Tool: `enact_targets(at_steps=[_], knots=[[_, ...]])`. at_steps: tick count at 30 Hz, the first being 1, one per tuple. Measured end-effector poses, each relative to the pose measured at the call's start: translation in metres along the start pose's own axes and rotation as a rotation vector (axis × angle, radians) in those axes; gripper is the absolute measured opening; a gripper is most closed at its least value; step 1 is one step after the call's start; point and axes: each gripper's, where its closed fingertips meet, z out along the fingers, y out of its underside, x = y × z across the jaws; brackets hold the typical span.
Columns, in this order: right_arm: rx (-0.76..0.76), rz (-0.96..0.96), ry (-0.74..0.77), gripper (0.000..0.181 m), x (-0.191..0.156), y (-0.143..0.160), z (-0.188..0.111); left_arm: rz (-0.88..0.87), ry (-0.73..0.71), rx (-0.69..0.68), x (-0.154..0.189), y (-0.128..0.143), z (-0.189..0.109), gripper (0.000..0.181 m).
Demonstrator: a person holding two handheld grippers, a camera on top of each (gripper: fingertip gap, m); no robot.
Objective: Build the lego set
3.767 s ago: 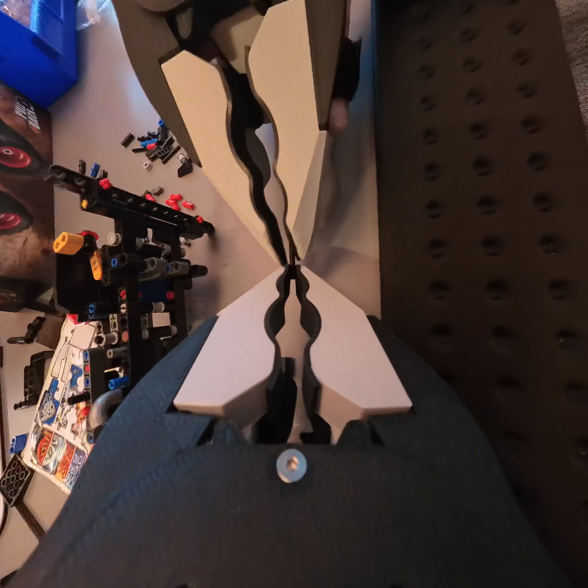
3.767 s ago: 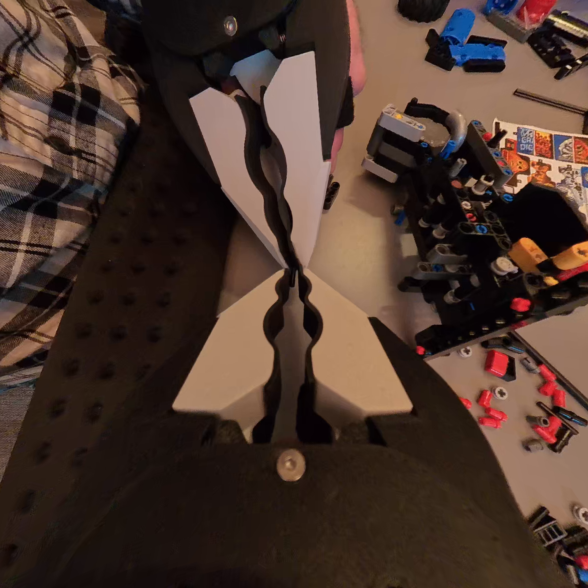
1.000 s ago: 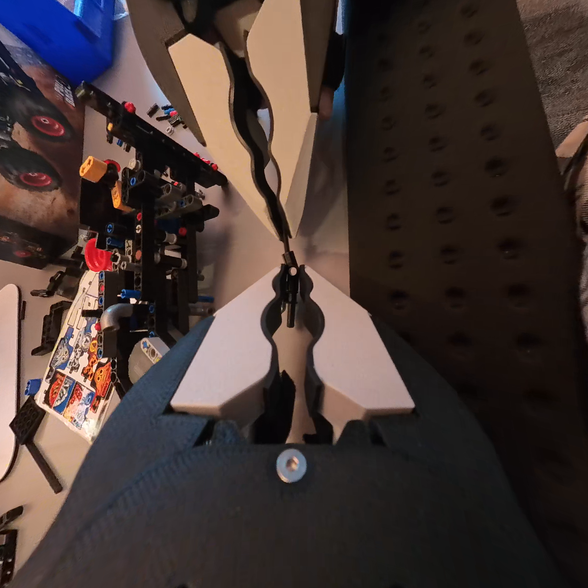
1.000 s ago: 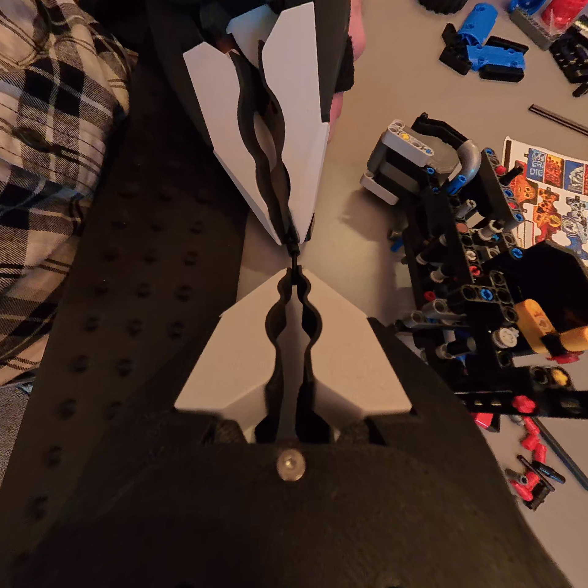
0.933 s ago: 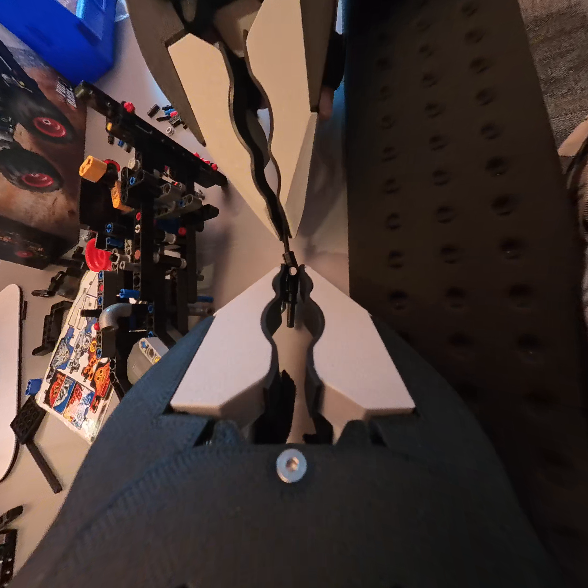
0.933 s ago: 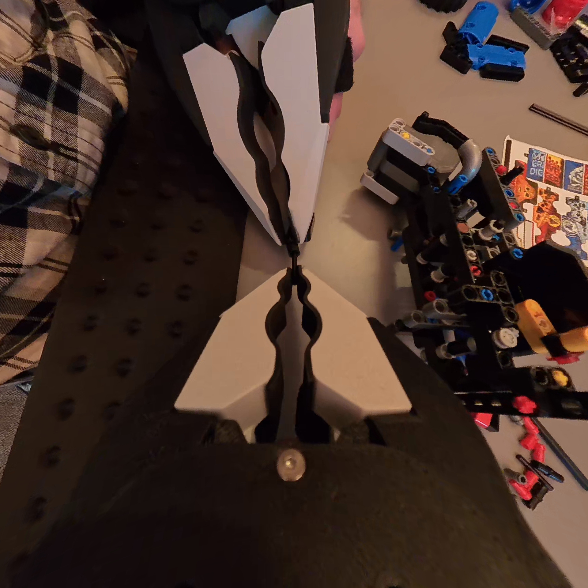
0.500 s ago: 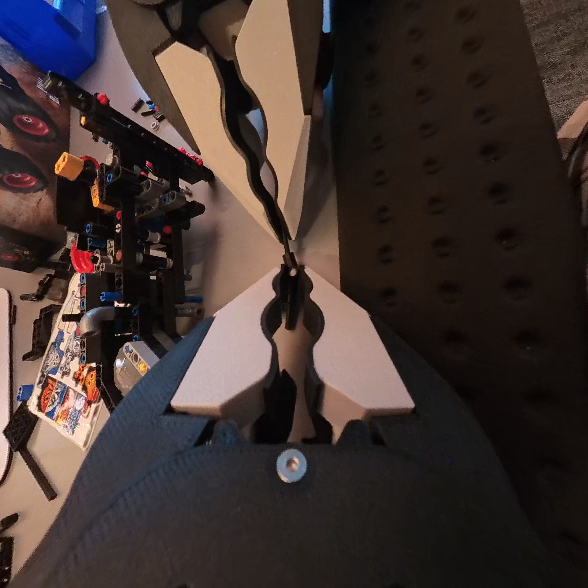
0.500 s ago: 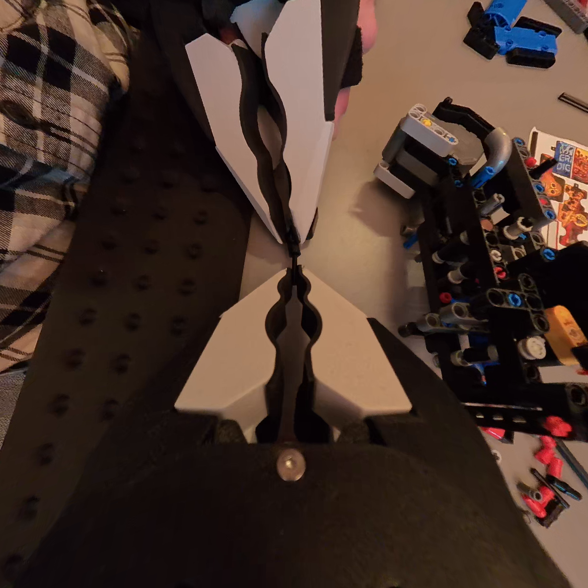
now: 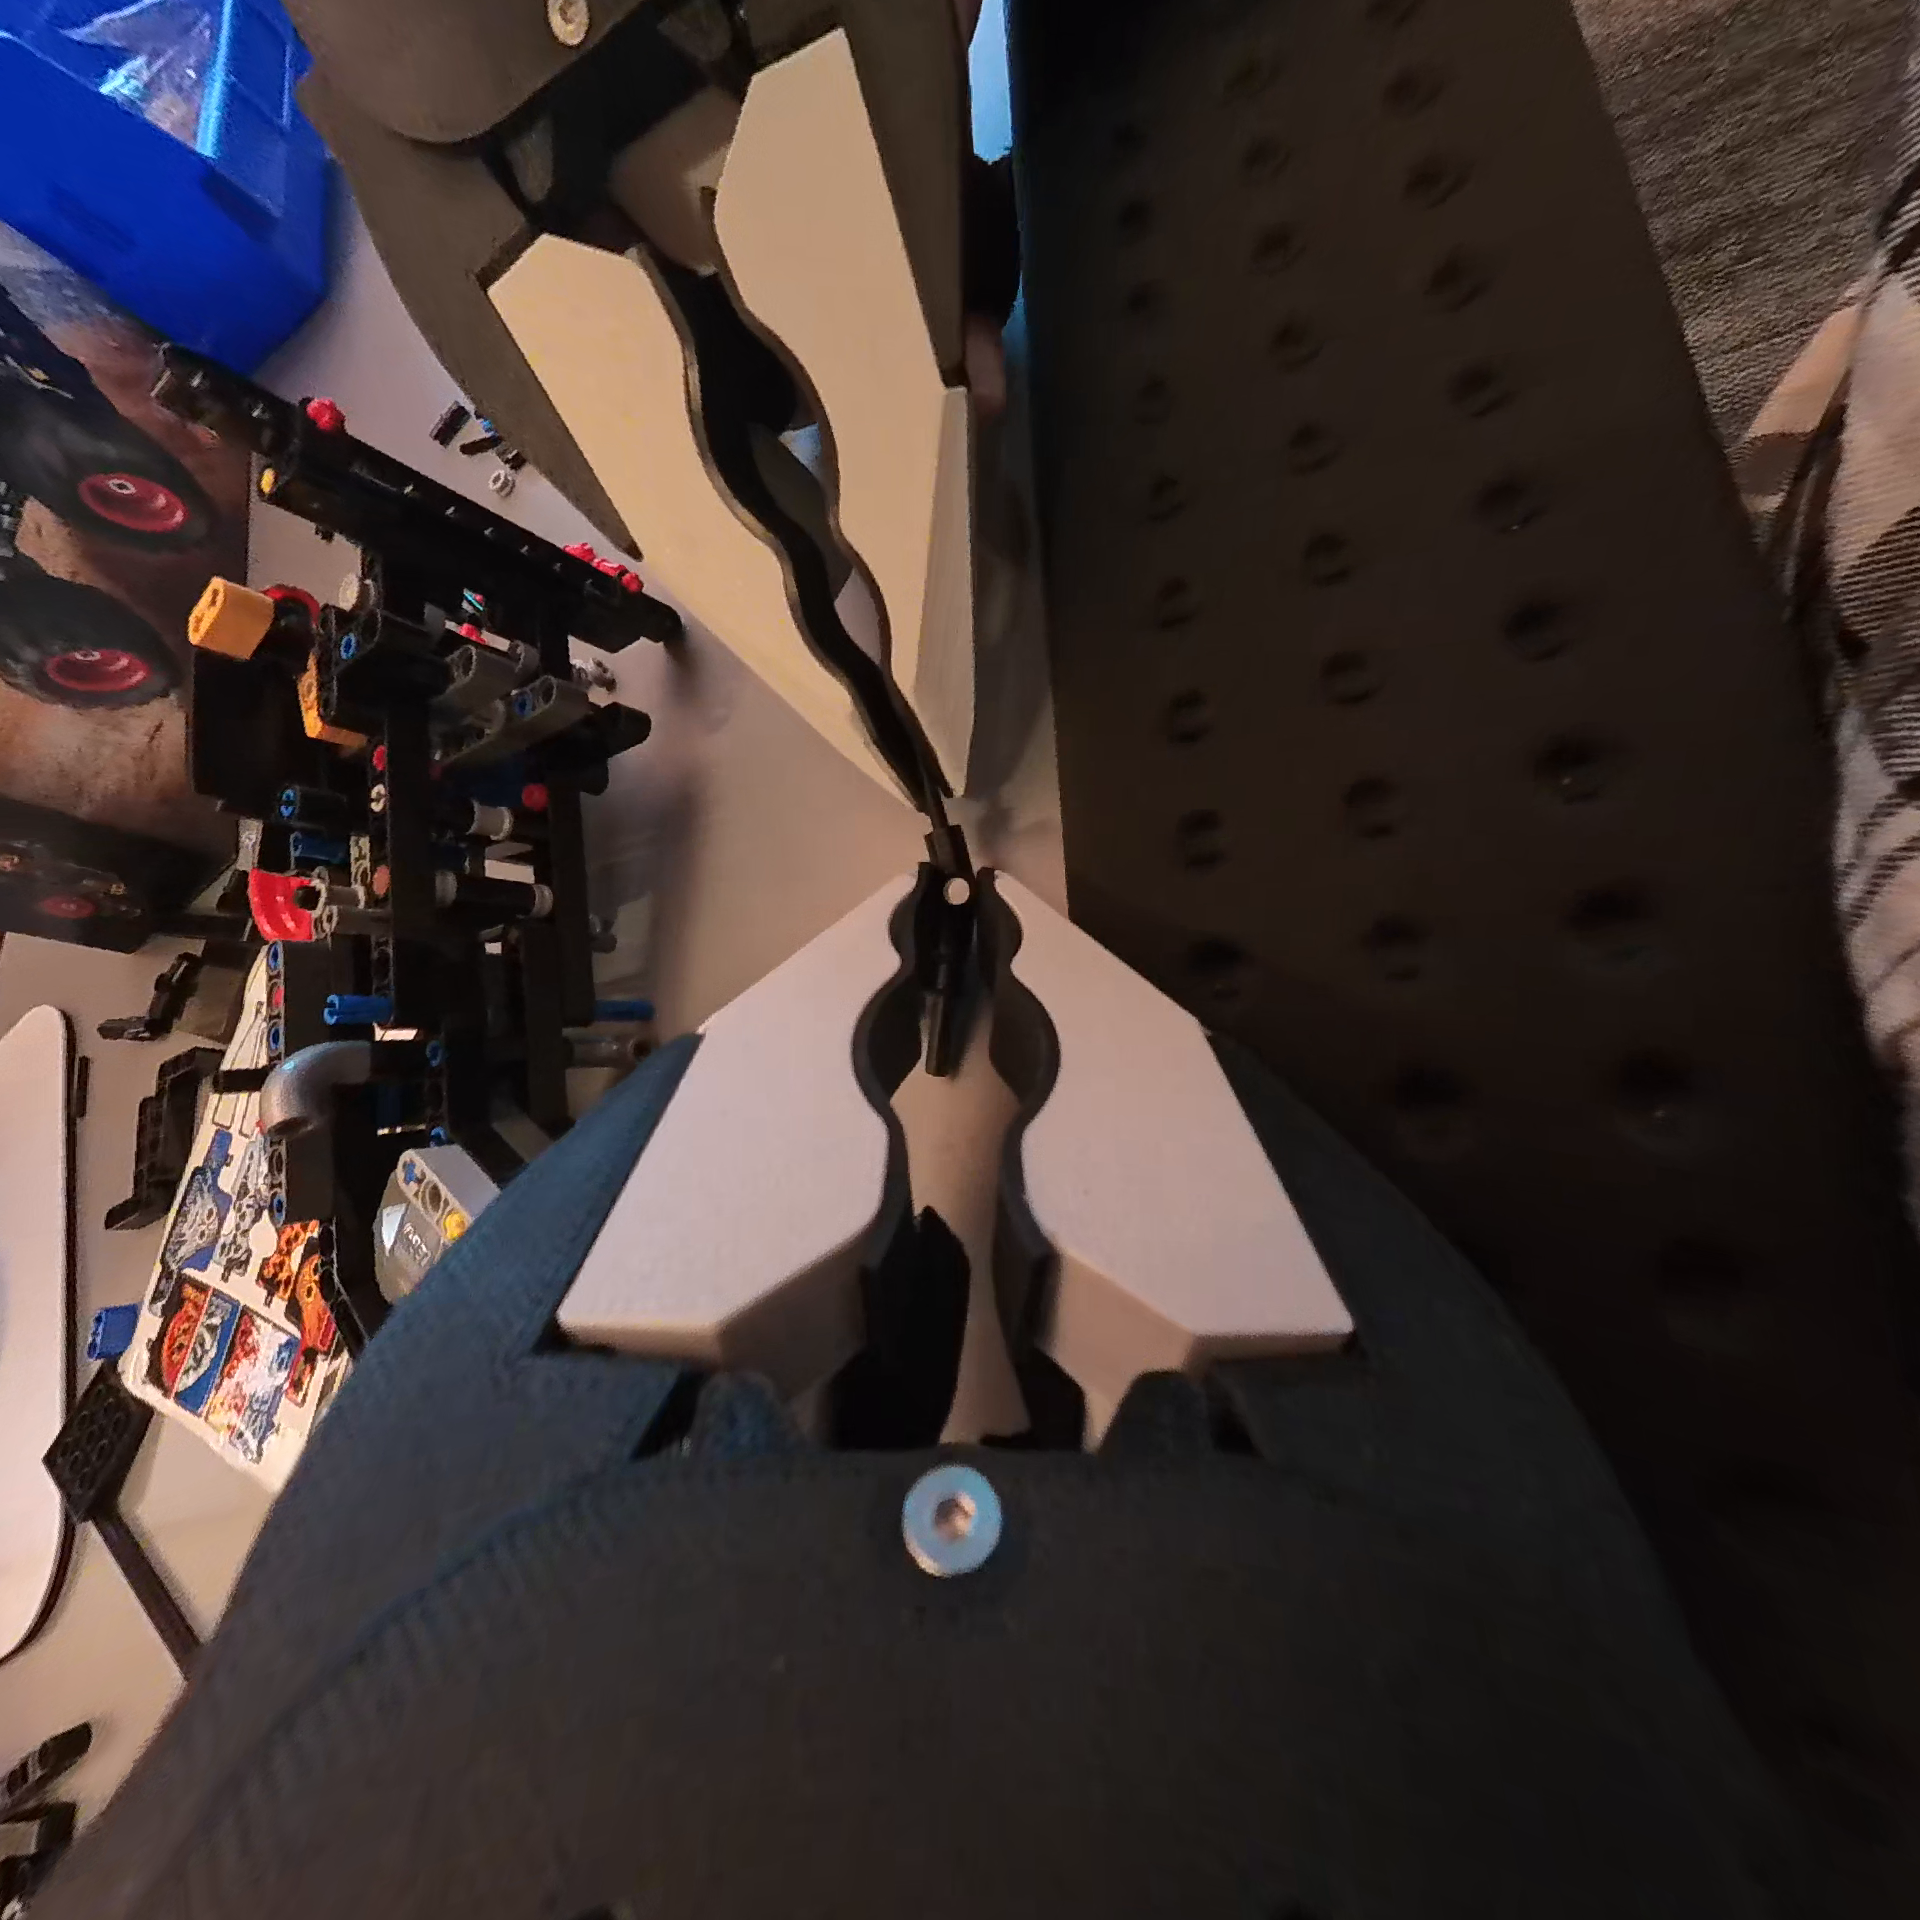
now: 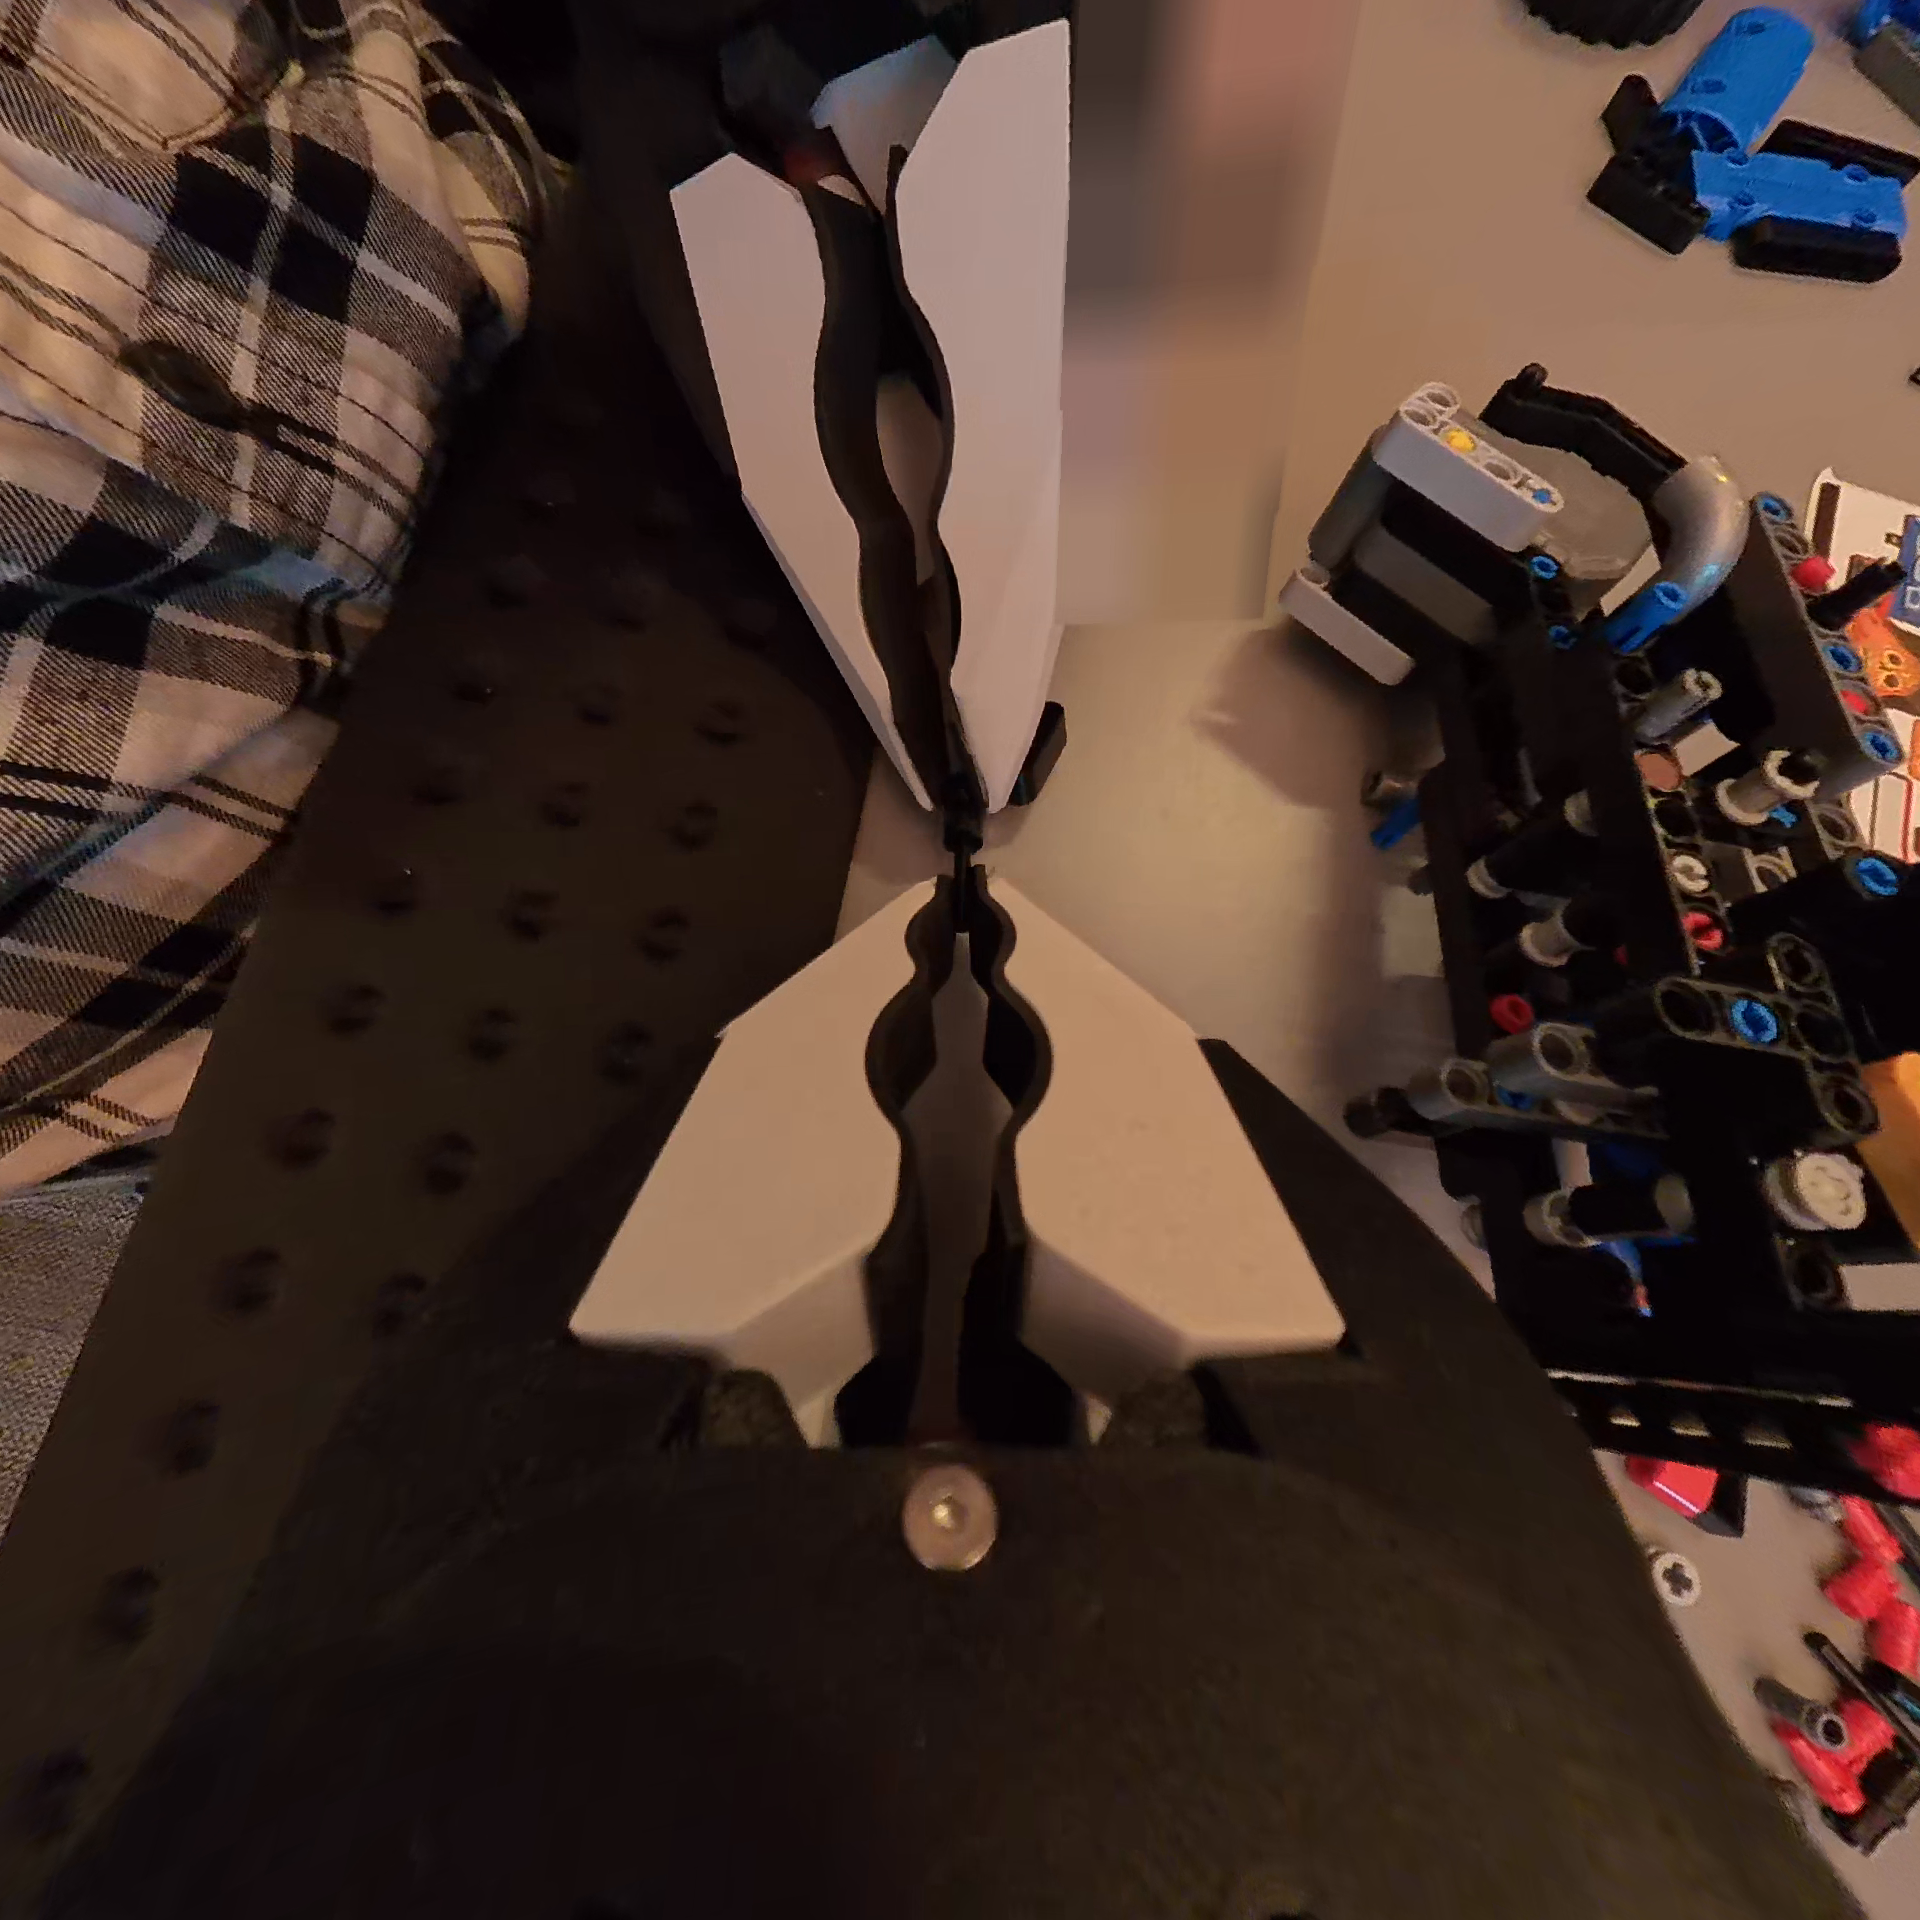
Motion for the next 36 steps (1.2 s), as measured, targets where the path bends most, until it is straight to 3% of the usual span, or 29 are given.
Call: enact_targets(at_steps=[16, 19, 23, 30, 36], knots=[[-0.02, -0.007, 0.038, 0.0, 0.004, -0.001, 0.003, -0.021, 0.0, -0.004, -0.001, 0.0, 0.001, 0.005], [0.002, 0.035, 0.06, 0.016, 0.01, -0.003, -0.002, -0.042, 0.002, 0.019, -0.003, -0.004, 0.0, 0.005], [-0.01, 0.016, 0.061, 0.001, 0.008, -0.001, -0.004, -0.072, -0.004, 0.022, -0.006, -0.004, 0.0, 0.006], [0.034, -0.001, 0.064, 0.0, 0.007, -0.011, -0.012, -0.079, -0.032, 0.056, -0.012, -0.01, -0.003, 0.006], [0.089, 0.002, 0.088, 0.0, 0.01, -0.023, -0.025, -0.08, -0.097, 0.105, -0.027, -0.017, -0.01, 0.02]])
